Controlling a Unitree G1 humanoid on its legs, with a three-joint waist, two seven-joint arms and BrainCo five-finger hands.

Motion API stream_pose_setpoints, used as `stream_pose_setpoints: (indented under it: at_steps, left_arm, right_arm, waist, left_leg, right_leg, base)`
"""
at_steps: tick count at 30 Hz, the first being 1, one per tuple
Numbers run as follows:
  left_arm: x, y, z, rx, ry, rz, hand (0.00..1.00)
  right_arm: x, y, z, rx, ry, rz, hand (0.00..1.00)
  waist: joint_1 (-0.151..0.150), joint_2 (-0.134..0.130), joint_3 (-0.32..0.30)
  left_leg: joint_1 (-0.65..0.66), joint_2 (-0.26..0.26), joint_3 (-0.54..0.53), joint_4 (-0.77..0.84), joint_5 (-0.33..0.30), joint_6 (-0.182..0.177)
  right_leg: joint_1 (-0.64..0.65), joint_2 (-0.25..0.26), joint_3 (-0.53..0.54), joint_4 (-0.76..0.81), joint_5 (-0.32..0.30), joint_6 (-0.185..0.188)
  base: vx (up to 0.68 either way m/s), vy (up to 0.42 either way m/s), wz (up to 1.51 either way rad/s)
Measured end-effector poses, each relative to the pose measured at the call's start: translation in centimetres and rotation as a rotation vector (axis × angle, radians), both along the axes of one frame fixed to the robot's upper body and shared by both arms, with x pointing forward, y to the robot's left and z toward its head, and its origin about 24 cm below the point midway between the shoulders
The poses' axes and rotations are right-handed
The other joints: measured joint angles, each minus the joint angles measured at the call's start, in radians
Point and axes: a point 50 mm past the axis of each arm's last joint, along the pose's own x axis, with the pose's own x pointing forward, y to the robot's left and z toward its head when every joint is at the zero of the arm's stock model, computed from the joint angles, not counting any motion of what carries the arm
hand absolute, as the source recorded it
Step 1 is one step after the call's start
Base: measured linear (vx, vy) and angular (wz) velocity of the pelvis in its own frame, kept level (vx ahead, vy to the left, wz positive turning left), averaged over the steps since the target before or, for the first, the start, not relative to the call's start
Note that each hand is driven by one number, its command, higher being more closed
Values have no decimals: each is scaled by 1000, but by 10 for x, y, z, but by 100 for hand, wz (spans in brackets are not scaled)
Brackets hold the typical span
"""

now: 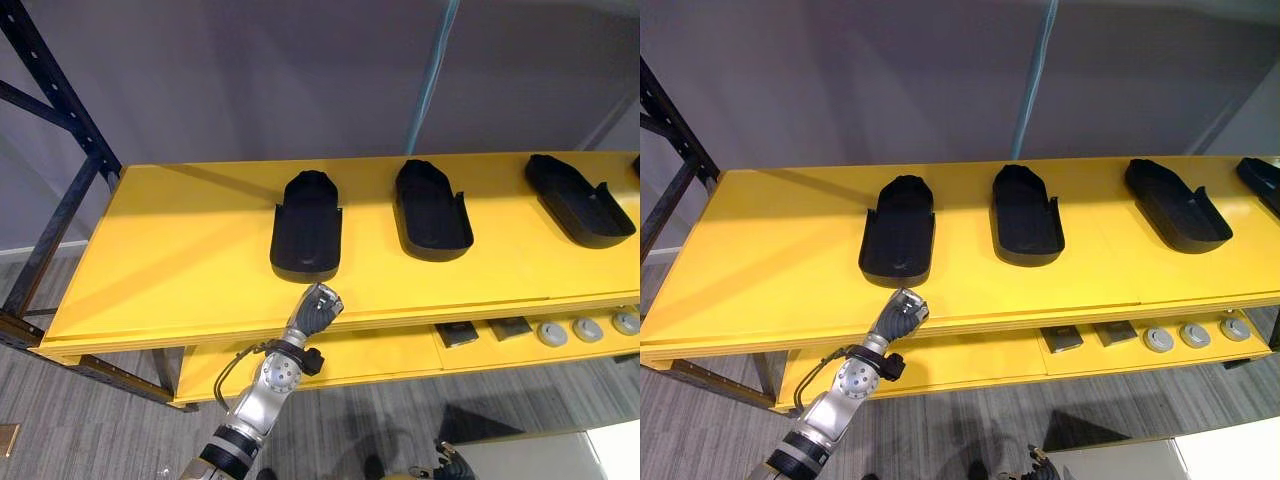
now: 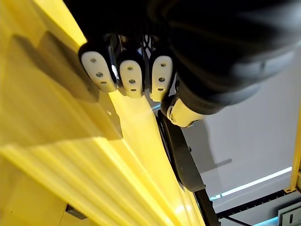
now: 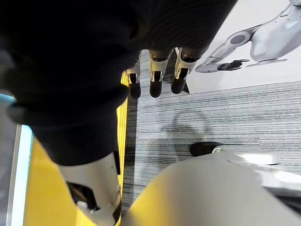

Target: Walk over and take plastic housings, then place them on the shelf

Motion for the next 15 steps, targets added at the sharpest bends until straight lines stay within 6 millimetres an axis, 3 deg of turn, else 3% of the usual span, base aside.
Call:
stream_pose_setpoints:
  at_steps: [15]
  left_arm:
    - [27,18,13,83,-63,138,100]
  right_arm:
    - [5,-2,1,-6,-17,-24,0]
  waist:
    - [-25,3,30]
  left_leg:
    - [-10,0,13,0,-5,0]
  right_leg:
    - [-11,0,7,0,1,1]
  base:
    - [1,2,-2]
